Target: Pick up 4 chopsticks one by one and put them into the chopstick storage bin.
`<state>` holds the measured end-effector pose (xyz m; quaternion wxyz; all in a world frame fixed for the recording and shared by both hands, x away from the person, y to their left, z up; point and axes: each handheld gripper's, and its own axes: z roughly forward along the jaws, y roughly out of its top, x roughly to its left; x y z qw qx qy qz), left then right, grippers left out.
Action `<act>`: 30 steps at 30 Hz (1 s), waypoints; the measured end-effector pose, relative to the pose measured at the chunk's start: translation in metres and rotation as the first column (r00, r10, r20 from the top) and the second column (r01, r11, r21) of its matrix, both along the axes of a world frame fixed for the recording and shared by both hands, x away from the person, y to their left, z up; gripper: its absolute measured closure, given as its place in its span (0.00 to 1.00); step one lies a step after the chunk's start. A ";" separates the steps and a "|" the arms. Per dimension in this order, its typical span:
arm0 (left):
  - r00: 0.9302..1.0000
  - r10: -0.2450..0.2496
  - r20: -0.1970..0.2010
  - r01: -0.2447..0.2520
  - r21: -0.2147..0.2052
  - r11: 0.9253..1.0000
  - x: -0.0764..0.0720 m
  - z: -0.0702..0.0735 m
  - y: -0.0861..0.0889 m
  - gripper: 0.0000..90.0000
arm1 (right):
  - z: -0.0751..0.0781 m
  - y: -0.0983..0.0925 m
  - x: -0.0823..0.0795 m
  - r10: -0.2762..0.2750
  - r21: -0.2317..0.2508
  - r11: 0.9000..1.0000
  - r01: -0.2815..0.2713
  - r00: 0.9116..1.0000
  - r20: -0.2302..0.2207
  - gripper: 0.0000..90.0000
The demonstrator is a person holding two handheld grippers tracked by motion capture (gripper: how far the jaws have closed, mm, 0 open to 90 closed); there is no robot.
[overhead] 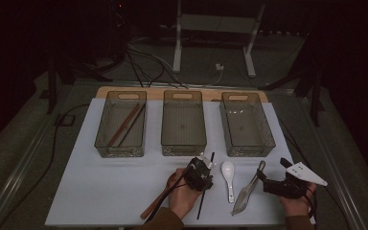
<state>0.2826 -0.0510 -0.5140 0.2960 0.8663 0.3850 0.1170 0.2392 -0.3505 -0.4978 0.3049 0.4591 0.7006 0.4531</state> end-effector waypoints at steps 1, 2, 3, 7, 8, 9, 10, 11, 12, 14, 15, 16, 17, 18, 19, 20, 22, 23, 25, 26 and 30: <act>1.000 0.004 -0.005 -0.004 -0.002 1.000 0.001 0.000 0.002 0.78 | 0.000 0.000 0.000 0.000 0.001 1.000 0.000 1.000 -0.001 0.00; 1.000 0.012 -0.006 -0.012 -0.005 1.000 0.001 0.000 0.004 0.82 | 0.000 0.000 0.000 -0.001 0.001 1.000 0.001 1.000 -0.001 0.00; 1.000 0.014 -0.009 -0.014 -0.004 1.000 0.002 0.000 0.006 0.85 | 0.000 0.000 0.000 -0.001 0.001 1.000 0.001 1.000 -0.002 0.00; 0.999 0.031 -0.012 -0.031 -0.009 0.999 0.003 0.000 0.010 0.91 | 0.000 0.000 0.000 0.001 0.000 1.000 -0.001 1.000 -0.001 0.00; 0.999 0.033 -0.013 -0.033 -0.012 0.999 0.003 0.000 0.011 0.92 | 0.000 0.000 0.000 0.000 0.001 1.000 0.000 1.000 -0.002 0.00; 0.999 0.034 -0.012 -0.034 -0.013 0.999 0.003 0.000 0.012 0.92 | 0.000 0.000 0.000 -0.001 0.002 1.000 0.001 1.000 -0.002 0.00; 0.999 0.038 -0.011 -0.038 -0.011 0.999 0.003 0.000 0.014 0.92 | 0.000 0.000 0.000 -0.001 0.002 1.000 0.001 1.000 -0.002 0.00; 0.999 0.037 -0.012 -0.038 -0.017 0.999 0.003 0.000 0.015 0.92 | 0.000 0.000 0.000 -0.001 0.001 1.000 0.001 1.000 -0.002 0.00; 0.999 0.035 -0.015 -0.035 -0.018 0.999 0.003 0.000 0.016 0.93 | 0.000 0.000 0.000 0.000 0.001 1.000 0.000 1.000 -0.002 0.00; 0.999 0.031 -0.021 -0.032 -0.026 0.999 0.003 0.000 0.018 0.93 | 0.000 0.000 0.000 0.001 0.000 1.000 -0.001 1.000 -0.002 0.00; 0.999 0.028 -0.022 -0.029 -0.027 0.999 0.003 0.000 0.019 0.93 | 0.000 0.000 0.000 0.000 0.000 1.000 0.000 1.000 -0.002 0.00; 0.999 0.027 -0.025 -0.028 -0.029 0.999 0.002 0.000 0.020 0.93 | 0.000 0.001 0.000 0.000 -0.001 1.000 0.000 1.000 -0.003 0.00; 0.999 0.024 -0.030 -0.025 -0.035 0.999 0.002 0.000 0.021 0.92 | 0.000 0.001 0.000 0.000 0.001 1.000 0.000 1.000 -0.003 0.00; 0.999 0.021 -0.036 -0.023 -0.041 0.999 0.001 0.000 0.021 0.90 | 0.000 0.001 0.000 0.001 -0.001 1.000 -0.001 1.000 -0.003 0.00; 0.999 0.018 -0.040 -0.019 -0.044 0.999 0.000 0.000 0.021 0.87 | 0.000 0.001 0.000 0.001 0.000 1.000 -0.001 1.000 -0.003 0.00; 0.999 0.015 -0.037 -0.016 -0.039 0.999 -0.001 0.000 0.020 0.86 | 0.000 0.001 0.000 0.000 0.001 1.000 0.000 1.000 -0.004 0.00; 0.999 0.012 -0.044 -0.013 -0.040 0.999 -0.003 0.001 0.019 0.84 | -0.001 0.001 0.001 0.002 -0.001 1.000 -0.002 1.000 -0.003 0.00; 0.999 0.009 -0.046 -0.011 -0.040 0.999 -0.004 0.001 0.018 0.82 | -0.001 0.001 0.001 0.002 -0.001 1.000 -0.002 1.000 -0.004 0.00; 1.000 0.003 -0.030 -0.004 -0.011 1.000 -0.007 0.001 0.016 0.82 | -0.001 0.001 0.000 0.002 -0.001 1.000 -0.002 1.000 -0.004 0.00; 1.000 0.002 -0.021 -0.002 0.001 1.000 -0.008 0.001 0.015 0.84 | -0.001 0.001 0.000 0.001 0.000 1.000 -0.001 1.000 -0.004 0.00; 1.000 -0.012 -0.008 0.012 0.012 1.000 -0.009 0.001 0.016 0.92 | -0.001 0.001 0.000 0.001 0.000 1.000 -0.001 1.000 -0.005 0.00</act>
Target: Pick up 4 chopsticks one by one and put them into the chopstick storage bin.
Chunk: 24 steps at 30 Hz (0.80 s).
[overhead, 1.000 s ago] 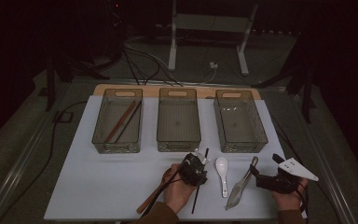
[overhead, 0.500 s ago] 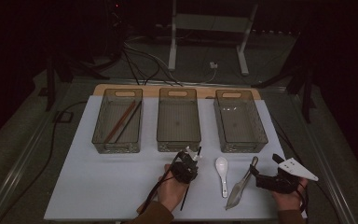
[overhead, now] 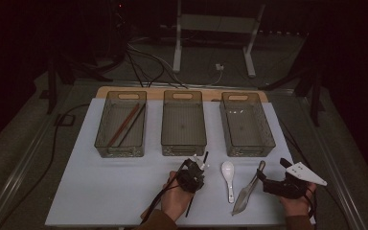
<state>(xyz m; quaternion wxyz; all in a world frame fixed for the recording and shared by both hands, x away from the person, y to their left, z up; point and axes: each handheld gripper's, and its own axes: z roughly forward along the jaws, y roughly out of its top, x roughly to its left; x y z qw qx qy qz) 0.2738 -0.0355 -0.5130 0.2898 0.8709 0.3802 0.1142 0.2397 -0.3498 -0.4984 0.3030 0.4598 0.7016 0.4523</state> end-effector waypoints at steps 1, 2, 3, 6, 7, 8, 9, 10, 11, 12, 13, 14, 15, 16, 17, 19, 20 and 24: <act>1.000 -0.005 0.002 0.005 0.003 1.000 0.000 0.000 0.000 0.92 | 0.000 0.000 0.000 0.001 -0.001 1.000 -0.001 1.000 0.000 0.00; 1.000 -0.004 0.001 0.004 0.001 1.000 0.000 0.000 0.000 0.93 | 0.000 0.000 0.000 0.003 -0.004 1.000 -0.003 1.000 0.001 0.00; 1.000 -0.005 0.000 0.005 -0.001 1.000 0.000 0.000 0.000 0.93 | 0.000 0.000 0.000 0.003 -0.003 1.000 -0.003 1.000 0.000 0.00; 1.000 -0.020 -0.006 0.020 -0.020 1.000 0.000 0.000 -0.001 0.94 | 0.000 0.000 0.000 0.002 -0.004 1.000 -0.002 1.000 0.001 0.00; 1.000 -0.030 -0.009 0.030 -0.020 0.999 -0.001 0.000 -0.001 0.95 | 0.000 0.000 0.000 0.001 -0.003 1.000 -0.001 1.000 0.001 0.00; 0.999 -0.033 -0.008 0.032 -0.019 0.999 -0.001 0.000 -0.002 0.95 | 0.000 0.000 0.000 0.001 -0.002 1.000 -0.001 1.000 0.001 0.00; 0.999 -0.037 -0.009 0.036 -0.023 0.999 -0.002 0.000 -0.003 0.95 | 0.000 0.000 0.000 0.000 -0.002 1.000 0.000 1.000 0.000 0.00; 0.999 -0.040 -0.013 0.039 -0.029 0.999 -0.002 0.000 -0.003 0.96 | 0.000 0.000 0.000 0.000 -0.001 1.000 0.000 1.000 0.000 0.00; 0.999 -0.041 -0.014 0.040 -0.031 0.999 -0.001 0.000 -0.003 0.96 | 0.000 0.000 0.000 0.001 -0.001 1.000 -0.001 1.000 0.001 0.00; 0.999 -0.038 -0.013 0.038 -0.034 0.999 -0.001 0.000 -0.003 0.96 | 0.000 0.000 0.000 0.001 -0.001 1.000 -0.001 1.000 0.001 0.00; 0.999 -0.037 -0.012 0.036 -0.033 0.999 0.000 0.000 -0.002 0.96 | 0.000 0.000 0.000 0.000 0.000 1.000 0.000 1.000 0.001 0.00; 0.999 -0.032 -0.012 0.031 -0.032 0.999 0.001 0.000 -0.002 0.96 | 0.000 0.000 0.000 0.000 0.000 1.000 0.000 1.000 0.000 0.00; 1.000 -0.024 -0.007 0.024 -0.031 0.999 0.003 0.000 -0.001 0.97 | 0.000 0.000 0.000 0.000 0.000 1.000 0.000 1.000 0.000 0.00; 1.000 -0.019 -0.006 0.019 -0.033 0.999 0.004 -0.001 0.000 0.97 | 0.000 0.000 0.000 0.000 0.000 1.000 0.000 1.000 0.001 0.00; 1.000 -0.012 -0.007 0.012 -0.035 0.999 0.005 -0.001 0.001 0.97 | 0.000 0.000 0.000 0.000 -0.001 1.000 0.000 1.000 0.001 0.00; 1.000 -0.018 -0.012 0.017 -0.036 0.999 0.005 -0.001 0.002 0.97 | 0.000 -0.001 0.000 0.000 0.000 1.000 0.000 1.000 0.001 0.00; 1.000 -0.020 -0.012 0.020 -0.034 0.999 0.004 -0.001 0.002 0.96 | 0.000 -0.001 0.000 0.000 0.000 1.000 0.000 1.000 0.000 0.00; 0.999 -0.028 -0.015 0.027 -0.035 0.999 0.000 -0.001 0.008 0.96 | 0.000 -0.001 0.000 0.001 0.000 1.000 -0.001 1.000 0.000 0.00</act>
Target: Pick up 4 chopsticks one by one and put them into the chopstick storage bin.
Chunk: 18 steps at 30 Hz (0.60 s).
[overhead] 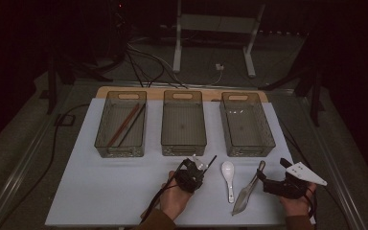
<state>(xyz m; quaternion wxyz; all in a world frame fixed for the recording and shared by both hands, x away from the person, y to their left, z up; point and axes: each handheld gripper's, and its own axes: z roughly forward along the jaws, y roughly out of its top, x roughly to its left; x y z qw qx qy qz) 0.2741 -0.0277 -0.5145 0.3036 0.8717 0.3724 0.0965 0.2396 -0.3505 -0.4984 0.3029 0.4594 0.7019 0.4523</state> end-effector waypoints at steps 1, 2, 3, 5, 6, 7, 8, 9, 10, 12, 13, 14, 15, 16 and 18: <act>1.000 0.000 -0.003 0.000 0.001 1.000 -0.001 0.000 0.001 0.96 | 0.000 0.000 0.000 -0.001 0.000 1.000 0.001 1.000 -0.001 0.00; 1.000 0.000 -0.002 0.000 0.003 1.000 -0.002 0.000 0.001 0.96 | 0.000 0.000 0.000 -0.001 0.000 1.000 0.001 1.000 -0.001 0.00; 1.000 -0.002 -0.001 0.002 0.008 1.000 -0.002 0.000 0.001 0.96 | 0.000 0.000 0.000 -0.001 -0.001 1.000 0.001 1.000 -0.001 0.00; 1.000 -0.005 0.000 0.005 0.016 1.000 -0.003 0.001 0.001 0.96 | 0.000 0.001 0.000 0.001 -0.002 1.000 -0.001 1.000 -0.001 0.00; 1.000 -0.007 0.002 0.007 0.023 1.000 -0.003 0.001 0.000 0.96 | 0.000 0.001 0.000 0.002 -0.003 1.000 -0.002 1.000 -0.001 0.00; 1.000 -0.008 0.002 0.008 0.027 1.000 -0.003 0.001 0.000 0.97 | 0.000 0.001 0.000 0.001 -0.002 1.000 -0.001 1.000 -0.003 0.00; 1.000 -0.010 0.001 0.010 0.032 0.999 -0.002 0.002 -0.001 0.97 | -0.001 0.001 0.000 0.001 -0.002 1.000 -0.001 1.000 -0.003 0.00; 1.000 -0.011 0.002 0.011 0.032 0.999 -0.002 0.002 -0.001 0.97 | -0.001 0.001 0.000 0.001 -0.002 1.000 -0.001 1.000 -0.003 0.00; 1.000 -0.012 0.004 0.012 0.032 0.999 -0.003 0.002 -0.001 0.97 | -0.001 0.001 0.000 0.001 -0.002 1.000 -0.001 1.000 -0.003 0.00; 1.000 -0.015 0.002 0.015 0.031 0.999 -0.002 0.002 -0.001 0.97 | 0.000 0.001 0.000 0.002 -0.002 1.000 -0.002 1.000 -0.002 0.00; 1.000 -0.013 -0.002 0.013 0.028 1.000 -0.002 0.002 -0.001 0.98 | -0.001 0.001 0.001 0.002 -0.002 1.000 -0.002 1.000 -0.002 0.00; 1.000 -0.010 -0.008 0.010 0.022 1.000 -0.001 0.002 0.000 0.98 | -0.001 0.001 0.001 0.002 -0.002 1.000 -0.002 1.000 -0.003 0.00; 1.000 -0.008 -0.011 0.009 0.019 1.000 -0.001 0.002 0.000 0.98 | -0.001 0.001 0.001 0.002 -0.002 1.000 -0.002 1.000 -0.003 0.00; 1.000 -0.008 -0.015 0.008 0.017 1.000 0.000 0.003 0.000 0.98 | -0.001 0.001 0.001 0.002 -0.003 1.000 -0.002 1.000 -0.002 0.00; 1.000 -0.008 -0.022 0.008 0.009 1.000 0.000 0.003 0.000 0.98 | -0.001 0.001 0.001 0.001 -0.003 1.000 -0.001 1.000 -0.003 0.00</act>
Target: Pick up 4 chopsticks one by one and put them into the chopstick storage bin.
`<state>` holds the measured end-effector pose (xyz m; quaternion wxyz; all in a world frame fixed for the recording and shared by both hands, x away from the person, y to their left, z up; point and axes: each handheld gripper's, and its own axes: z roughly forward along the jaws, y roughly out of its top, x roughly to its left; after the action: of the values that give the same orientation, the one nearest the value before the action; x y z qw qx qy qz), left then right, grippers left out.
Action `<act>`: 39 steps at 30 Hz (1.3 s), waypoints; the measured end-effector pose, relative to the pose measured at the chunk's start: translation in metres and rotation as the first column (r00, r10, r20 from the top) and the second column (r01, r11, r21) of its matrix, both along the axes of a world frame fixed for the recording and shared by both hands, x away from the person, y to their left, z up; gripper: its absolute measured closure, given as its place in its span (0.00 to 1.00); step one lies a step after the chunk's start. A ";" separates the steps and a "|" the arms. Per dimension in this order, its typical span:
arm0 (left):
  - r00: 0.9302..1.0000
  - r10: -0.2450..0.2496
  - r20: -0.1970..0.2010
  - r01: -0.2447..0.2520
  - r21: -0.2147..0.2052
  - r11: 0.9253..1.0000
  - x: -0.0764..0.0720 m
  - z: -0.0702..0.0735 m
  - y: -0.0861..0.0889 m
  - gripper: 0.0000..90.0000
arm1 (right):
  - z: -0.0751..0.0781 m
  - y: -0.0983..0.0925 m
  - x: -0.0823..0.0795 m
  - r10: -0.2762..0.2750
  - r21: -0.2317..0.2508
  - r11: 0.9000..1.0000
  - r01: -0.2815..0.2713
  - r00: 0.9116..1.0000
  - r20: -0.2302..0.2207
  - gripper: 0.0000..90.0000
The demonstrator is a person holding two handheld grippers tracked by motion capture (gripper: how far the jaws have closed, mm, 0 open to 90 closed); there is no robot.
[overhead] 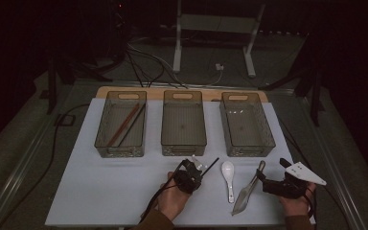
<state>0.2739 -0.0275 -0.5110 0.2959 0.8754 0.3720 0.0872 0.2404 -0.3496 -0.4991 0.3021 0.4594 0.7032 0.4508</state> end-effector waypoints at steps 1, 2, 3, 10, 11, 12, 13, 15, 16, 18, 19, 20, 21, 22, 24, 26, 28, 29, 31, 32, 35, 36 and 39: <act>1.000 0.004 0.003 -0.004 -0.004 1.000 0.000 0.000 0.000 0.98 | 0.000 0.000 0.000 0.000 0.001 1.000 0.000 1.000 0.000 0.00; 1.000 0.003 0.001 -0.003 -0.005 1.000 0.000 0.001 0.000 0.98 | 0.000 0.000 0.000 0.000 0.000 1.000 0.000 1.000 0.000 0.00; 1.000 0.005 -0.003 -0.005 -0.013 1.000 0.001 0.002 0.001 0.98 | 0.000 0.000 0.000 0.000 0.000 1.000 0.000 1.000 0.001 0.00; 1.000 0.008 0.019 -0.007 -0.034 0.999 0.000 0.013 0.004 0.98 | 0.000 0.000 0.000 -0.001 0.000 1.000 0.001 1.000 0.001 0.00; 1.000 0.007 0.021 -0.006 -0.038 0.999 0.000 0.015 0.004 0.98 | 0.000 0.000 0.000 0.000 0.002 1.000 0.000 1.000 0.002 0.00; 1.000 0.006 0.025 -0.005 -0.040 0.999 0.000 0.017 0.005 0.98 | 0.000 0.000 0.000 -0.001 0.001 1.000 0.001 1.000 0.002 0.00; 1.000 0.007 0.028 -0.006 -0.043 0.999 0.000 0.018 0.006 0.98 | 0.000 0.000 0.000 -0.002 0.001 1.000 0.002 1.000 0.003 0.00; 0.999 0.010 0.034 -0.008 -0.043 0.999 0.000 0.022 0.008 0.98 | 0.000 -0.001 0.000 -0.003 0.002 1.000 0.003 1.000 0.003 0.00; 0.999 0.011 0.037 -0.009 -0.047 0.999 0.001 0.024 0.010 0.98 | 0.000 -0.001 0.000 -0.003 0.002 1.000 0.003 1.000 0.003 0.00; 0.999 0.015 0.046 -0.012 -0.052 0.999 0.001 0.028 0.012 0.98 | 0.000 0.000 0.000 -0.002 0.001 1.000 0.002 1.000 0.003 0.00; 0.999 0.015 0.048 -0.013 -0.055 0.998 0.001 0.029 0.013 0.98 | 0.000 0.000 0.000 -0.001 0.001 1.000 0.001 1.000 0.004 0.00; 0.999 0.015 0.052 -0.012 -0.060 0.998 0.002 0.031 0.014 0.98 | 0.000 0.000 0.000 -0.001 0.001 1.000 0.001 1.000 0.003 0.00; 0.998 0.014 0.056 -0.010 -0.060 0.998 0.002 0.034 0.015 0.98 | 0.000 0.000 0.000 -0.002 0.002 1.000 0.002 1.000 0.002 0.00; 0.998 0.015 0.061 -0.011 -0.064 0.998 0.001 0.036 0.015 0.98 | 0.000 0.000 0.000 -0.002 0.001 1.000 0.002 1.000 0.002 0.00; 0.998 0.011 0.063 -0.007 -0.073 0.997 0.001 0.039 0.015 0.98 | 0.000 0.000 0.000 -0.002 0.002 1.000 0.002 1.000 0.003 0.00; 0.997 0.009 0.072 -0.004 -0.079 0.997 0.001 0.043 0.015 0.98 | 0.000 0.000 0.000 -0.002 0.001 1.000 0.002 1.000 0.003 0.00; 0.997 0.006 0.077 0.000 -0.082 0.997 0.001 0.047 0.015 0.98 | 0.000 0.000 0.000 -0.002 0.001 1.000 0.002 1.000 0.003 0.00; 0.997 0.007 0.080 0.000 -0.088 0.996 0.001 0.049 0.015 0.98 | 0.000 0.000 0.000 -0.002 0.001 1.000 0.002 1.000 0.003 0.00; 0.996 0.006 0.086 0.002 -0.093 0.996 0.002 0.053 0.015 0.98 | 0.000 0.000 0.000 -0.003 0.002 1.000 0.003 1.000 0.003 0.00; 0.996 0.006 0.090 0.003 -0.095 0.996 0.002 0.055 0.016 0.98 | 0.000 0.000 0.000 -0.003 0.003 1.000 0.003 1.000 0.002 0.00; 0.995 0.008 0.101 0.002 -0.101 0.995 0.004 0.062 0.017 0.98 | 0.000 0.000 0.000 -0.004 0.004 1.000 0.004 1.000 0.002 0.00; 0.995 0.012 0.103 -0.001 -0.109 0.994 0.004 0.065 0.018 0.98 | 0.000 0.000 0.000 -0.003 0.002 1.000 0.003 1.000 0.002 0.00; 0.994 0.017 0.113 -0.004 -0.113 0.994 0.007 0.072 0.021 0.98 | 0.000 0.000 0.000 -0.003 0.003 1.000 0.003 1.000 0.003 0.00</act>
<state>0.2806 -0.0067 -0.4394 0.3649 0.8490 0.3636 0.1173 0.2400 -0.3499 -0.4986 0.3033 0.4602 0.7014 0.4519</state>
